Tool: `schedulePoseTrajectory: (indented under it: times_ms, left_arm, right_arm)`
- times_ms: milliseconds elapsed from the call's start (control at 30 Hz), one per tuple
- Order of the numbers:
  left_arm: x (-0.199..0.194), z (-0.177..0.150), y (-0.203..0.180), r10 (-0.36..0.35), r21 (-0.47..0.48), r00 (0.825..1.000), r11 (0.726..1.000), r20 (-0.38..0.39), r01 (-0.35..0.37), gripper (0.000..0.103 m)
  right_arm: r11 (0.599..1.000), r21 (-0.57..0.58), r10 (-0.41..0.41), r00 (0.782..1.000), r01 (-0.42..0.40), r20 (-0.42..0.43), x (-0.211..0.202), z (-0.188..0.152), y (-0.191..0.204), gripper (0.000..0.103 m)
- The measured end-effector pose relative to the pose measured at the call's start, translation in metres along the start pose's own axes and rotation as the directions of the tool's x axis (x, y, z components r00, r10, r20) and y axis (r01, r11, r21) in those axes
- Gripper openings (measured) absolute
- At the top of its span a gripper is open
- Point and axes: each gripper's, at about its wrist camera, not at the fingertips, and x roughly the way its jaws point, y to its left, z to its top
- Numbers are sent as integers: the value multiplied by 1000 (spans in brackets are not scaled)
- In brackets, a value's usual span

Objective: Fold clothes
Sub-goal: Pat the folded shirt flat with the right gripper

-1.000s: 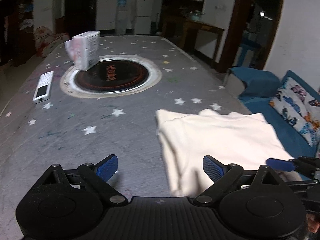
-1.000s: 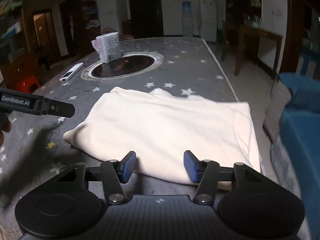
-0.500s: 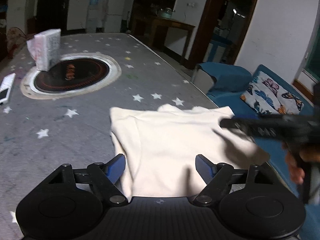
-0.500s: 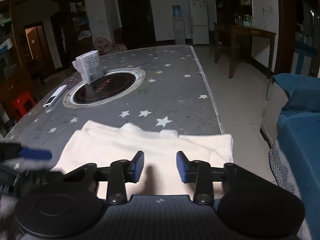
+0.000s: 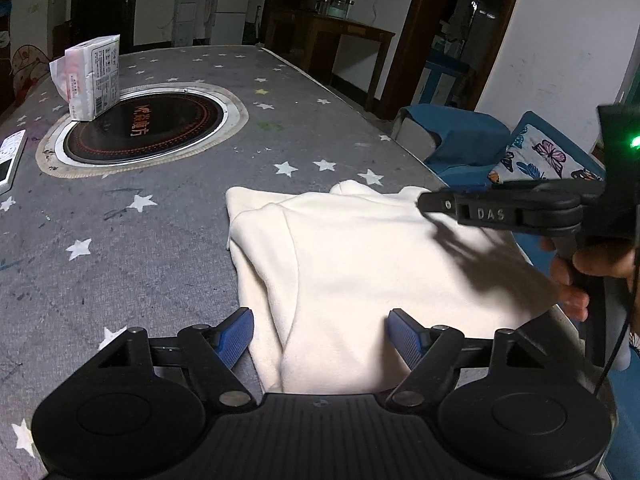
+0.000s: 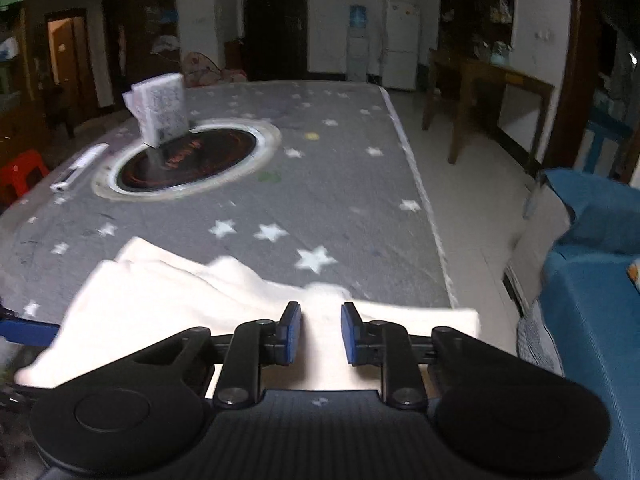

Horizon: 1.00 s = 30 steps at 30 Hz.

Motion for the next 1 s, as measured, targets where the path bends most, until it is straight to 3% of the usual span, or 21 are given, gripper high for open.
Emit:
schedulePoseTrajectory:
  times_ms: [467,633,800,1000]
  left_arm:
    - [1,0,2,3,3,1000,1000,-2,-3,77]
    - [2,0,4,1,-5,1000,1000,-6,-1,78]
    - [3,1,4,3,-6,1000,1000,-8,-3,79]
    - [-1,4,7,-3,-32,1000,999,-3,3,79]
  right_arm:
    - [991,-99,84,996,-85,-19,23,20,39,22]
    - [983,-109,148,989,-148,-12,19,25,44,23]
    - [985,-119,124,992,-127,-31,36,24,51,27]
    - [986,-114,123,992,-124,-13,7,16,45,28]
